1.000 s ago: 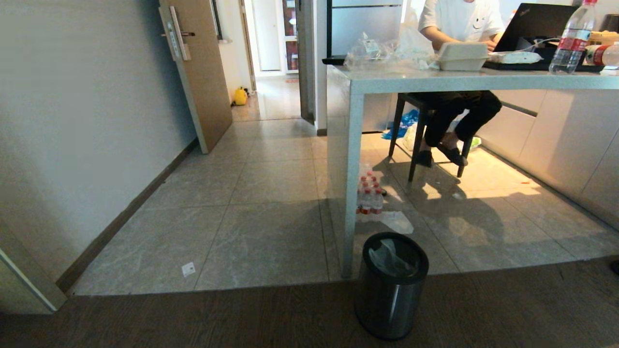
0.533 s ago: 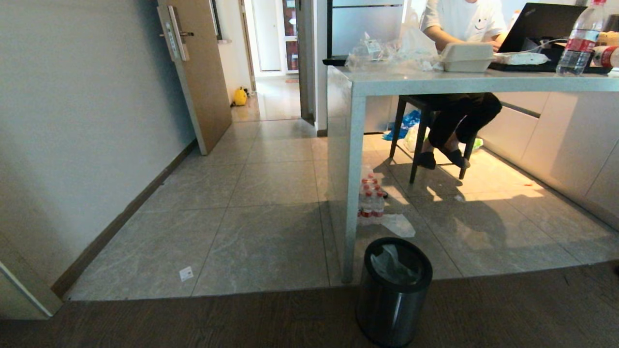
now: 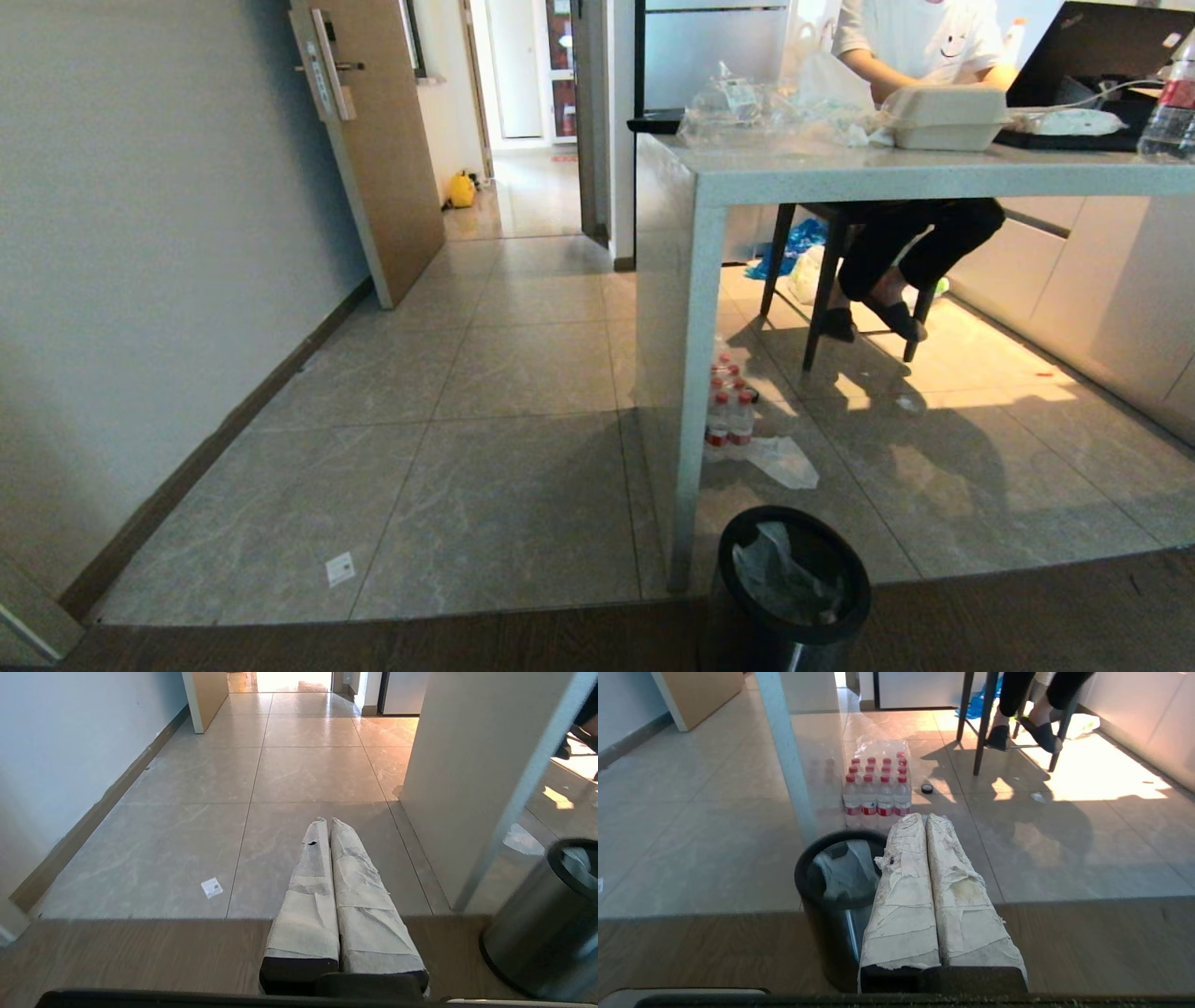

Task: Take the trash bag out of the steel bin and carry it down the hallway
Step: Place the outer trash can on the ground

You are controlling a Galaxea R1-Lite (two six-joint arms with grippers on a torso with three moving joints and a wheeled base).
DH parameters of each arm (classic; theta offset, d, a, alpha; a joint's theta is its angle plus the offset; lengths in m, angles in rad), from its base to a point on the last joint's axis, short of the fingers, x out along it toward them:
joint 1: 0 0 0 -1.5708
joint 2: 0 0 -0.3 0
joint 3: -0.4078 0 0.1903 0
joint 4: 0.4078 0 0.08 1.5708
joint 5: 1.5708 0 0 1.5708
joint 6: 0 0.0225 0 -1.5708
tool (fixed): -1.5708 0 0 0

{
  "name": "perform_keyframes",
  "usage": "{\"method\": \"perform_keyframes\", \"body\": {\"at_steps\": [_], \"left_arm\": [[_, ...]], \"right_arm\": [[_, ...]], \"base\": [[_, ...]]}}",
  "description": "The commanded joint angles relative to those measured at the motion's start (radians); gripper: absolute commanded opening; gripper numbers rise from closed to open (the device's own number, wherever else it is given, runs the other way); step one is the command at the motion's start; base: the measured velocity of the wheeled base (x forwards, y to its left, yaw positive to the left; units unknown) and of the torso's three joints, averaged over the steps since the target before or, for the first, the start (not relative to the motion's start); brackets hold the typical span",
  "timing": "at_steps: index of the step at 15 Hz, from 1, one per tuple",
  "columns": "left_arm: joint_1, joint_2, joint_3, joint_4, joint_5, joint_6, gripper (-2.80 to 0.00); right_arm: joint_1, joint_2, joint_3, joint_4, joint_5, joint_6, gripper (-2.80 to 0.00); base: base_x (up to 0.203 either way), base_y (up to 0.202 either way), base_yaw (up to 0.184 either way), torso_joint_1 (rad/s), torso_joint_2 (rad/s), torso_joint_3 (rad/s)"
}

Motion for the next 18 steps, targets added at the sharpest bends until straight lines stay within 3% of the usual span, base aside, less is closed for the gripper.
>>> {"method": "perform_keyframes", "body": {"at_steps": [1, 12, 18], "left_arm": [[0.0, 0.0, 0.0, 0.0, 0.0, 0.003, -2.8], [0.0, 0.0, 0.0, -0.002, 0.0, 0.002, -2.8], [0.0, 0.0, 0.0, 0.0, 0.0, -0.002, -2.8]], "right_arm": [[0.0, -0.001, 0.0, -0.002, 0.0, 0.001, -2.8], [0.0, 0.001, 0.0, -0.002, 0.0, 0.001, -2.8], [0.0, 0.0, 0.0, -0.001, -0.001, 0.001, -2.8]], "base": [[0.185, 0.0, 0.001, 0.002, 0.0, -0.002], [0.019, 0.0, 0.001, 0.001, 0.0, 0.0], [0.002, 0.165, 0.0, 0.002, 0.0, 0.004]]}}
